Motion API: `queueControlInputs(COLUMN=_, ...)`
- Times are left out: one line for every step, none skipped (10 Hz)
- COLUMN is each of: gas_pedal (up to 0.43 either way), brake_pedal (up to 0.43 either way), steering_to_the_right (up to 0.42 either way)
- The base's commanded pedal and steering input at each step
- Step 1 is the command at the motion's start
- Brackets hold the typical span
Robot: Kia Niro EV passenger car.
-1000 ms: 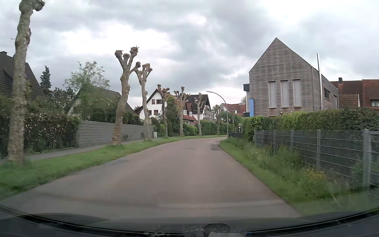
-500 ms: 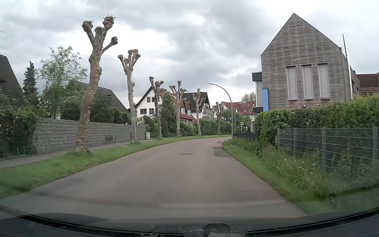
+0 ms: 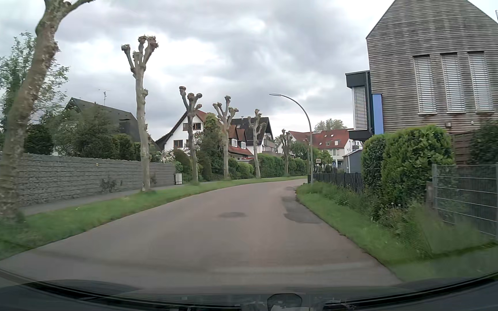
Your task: Follow the waypoints while adhering to traffic rules and regulations
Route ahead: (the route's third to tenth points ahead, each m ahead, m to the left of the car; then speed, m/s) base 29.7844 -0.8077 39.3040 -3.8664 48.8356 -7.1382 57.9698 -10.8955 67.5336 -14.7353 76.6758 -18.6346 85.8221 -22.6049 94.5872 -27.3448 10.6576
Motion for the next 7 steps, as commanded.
queueControlInputs(gas_pedal=0.047, brake_pedal=0.000, steering_to_the_right=0.010)
queueControlInputs(gas_pedal=0.047, brake_pedal=0.000, steering_to_the_right=0.010)
queueControlInputs(gas_pedal=0.047, brake_pedal=0.000, steering_to_the_right=0.010)
queueControlInputs(gas_pedal=0.047, brake_pedal=0.000, steering_to_the_right=0.011)
queueControlInputs(gas_pedal=0.047, brake_pedal=0.000, steering_to_the_right=0.010)
queueControlInputs(gas_pedal=0.047, brake_pedal=0.000, steering_to_the_right=0.010)
queueControlInputs(gas_pedal=0.047, brake_pedal=0.000, steering_to_the_right=0.010)
